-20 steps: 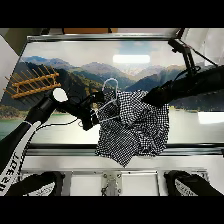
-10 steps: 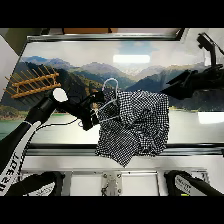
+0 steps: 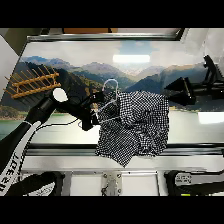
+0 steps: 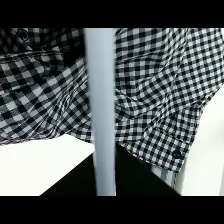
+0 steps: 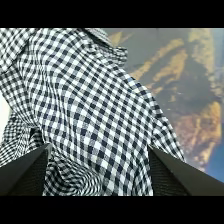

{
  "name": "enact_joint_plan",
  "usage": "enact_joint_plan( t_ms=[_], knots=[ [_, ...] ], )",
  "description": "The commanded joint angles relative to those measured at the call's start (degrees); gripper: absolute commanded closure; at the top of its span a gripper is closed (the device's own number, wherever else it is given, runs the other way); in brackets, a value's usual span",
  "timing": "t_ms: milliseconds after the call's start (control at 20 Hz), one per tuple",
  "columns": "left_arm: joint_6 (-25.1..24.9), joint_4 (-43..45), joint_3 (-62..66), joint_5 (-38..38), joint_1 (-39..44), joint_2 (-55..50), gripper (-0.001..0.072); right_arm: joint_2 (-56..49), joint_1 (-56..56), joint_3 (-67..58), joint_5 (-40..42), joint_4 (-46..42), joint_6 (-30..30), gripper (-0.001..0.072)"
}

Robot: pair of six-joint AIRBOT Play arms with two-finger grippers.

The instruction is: Fold the clothes and pants, and hang the long-sleeved shirts on hangers.

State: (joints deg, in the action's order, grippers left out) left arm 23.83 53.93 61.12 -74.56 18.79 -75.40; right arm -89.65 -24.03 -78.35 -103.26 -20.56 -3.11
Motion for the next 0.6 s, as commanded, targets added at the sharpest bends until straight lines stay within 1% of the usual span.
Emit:
enact_joint_plan(
  t_ms=[0,150,550],
  knots=[
    [0.0,0.0,0.0,-0.3,0.0,0.0,0.0691,-4.6,2.6,1.4,-2.3,0.9,-5.7,0.0056],
    [0.0,0.0,0.0,-0.3,0.0,0.0,0.0692,-5.6,5.2,3.0,-2.2,0.9,-7.2,0.0056],
    [0.0,0.0,0.0,-0.3,0.0,0.0,0.0692,-7.8,10.2,3.0,-1.8,0.9,-7.2,0.0057]
  ],
)
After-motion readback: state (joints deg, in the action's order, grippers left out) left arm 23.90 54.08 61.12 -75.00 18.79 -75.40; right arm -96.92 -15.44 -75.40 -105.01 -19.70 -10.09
